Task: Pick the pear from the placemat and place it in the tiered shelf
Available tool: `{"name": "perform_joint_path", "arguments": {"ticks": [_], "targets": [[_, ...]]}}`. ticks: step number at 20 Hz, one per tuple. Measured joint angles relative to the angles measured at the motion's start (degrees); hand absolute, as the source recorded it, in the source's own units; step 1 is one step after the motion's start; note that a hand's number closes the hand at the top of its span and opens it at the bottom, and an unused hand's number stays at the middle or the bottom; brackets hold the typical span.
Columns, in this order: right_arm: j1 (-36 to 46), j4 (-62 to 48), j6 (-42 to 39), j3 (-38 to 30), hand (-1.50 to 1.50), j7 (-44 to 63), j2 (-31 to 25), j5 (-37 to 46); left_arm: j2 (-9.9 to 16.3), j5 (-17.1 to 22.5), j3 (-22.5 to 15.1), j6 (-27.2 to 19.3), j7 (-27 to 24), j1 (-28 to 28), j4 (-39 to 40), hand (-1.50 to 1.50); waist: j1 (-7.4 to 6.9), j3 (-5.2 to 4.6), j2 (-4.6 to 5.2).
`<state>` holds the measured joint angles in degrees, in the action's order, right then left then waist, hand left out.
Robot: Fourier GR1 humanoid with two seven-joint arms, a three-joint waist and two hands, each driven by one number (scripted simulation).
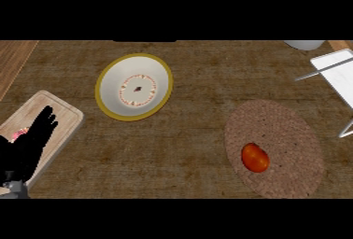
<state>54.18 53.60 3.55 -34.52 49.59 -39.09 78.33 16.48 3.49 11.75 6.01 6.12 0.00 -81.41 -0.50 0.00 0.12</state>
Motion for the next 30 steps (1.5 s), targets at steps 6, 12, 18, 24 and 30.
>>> {"name": "perform_joint_path", "arguments": {"ticks": [6, 12, 18, 24, 30], "targets": [[-0.31, 4.27, 4.31, -1.46, -1.50, -0.15, 1.52, -5.19, -0.62, -0.91, 0.02, -0.70, -0.60, -0.80, 1.15, 0.00, 0.38, 0.03, -0.11], [-0.38, 10.66, 5.07, -4.47, -1.50, 0.70, 2.07, -11.34, -0.42, -0.69, 0.58, -0.06, -1.26, -0.22, 1.63, 0.00, 0.67, 0.11, -0.24], [-2.27, 25.31, 2.92, -5.15, -1.50, 3.19, 2.60, -15.84, 0.01, -0.09, 1.27, 0.33, 0.14, 0.02, 0.88, 0.00, 1.23, 0.00, -0.55], [-4.97, 44.36, -7.92, -7.01, -1.50, 9.67, -0.17, -17.80, -0.38, -0.47, 1.31, 0.00, 0.16, 1.73, -0.36, 0.00, 2.18, -0.07, -0.95], [-7.26, 59.78, -20.47, -11.93, -1.50, 12.16, -2.74, -20.49, -0.48, -0.53, 2.11, -0.50, -0.28, 3.13, -0.37, 0.00, 3.59, -0.15, -1.54]]}}
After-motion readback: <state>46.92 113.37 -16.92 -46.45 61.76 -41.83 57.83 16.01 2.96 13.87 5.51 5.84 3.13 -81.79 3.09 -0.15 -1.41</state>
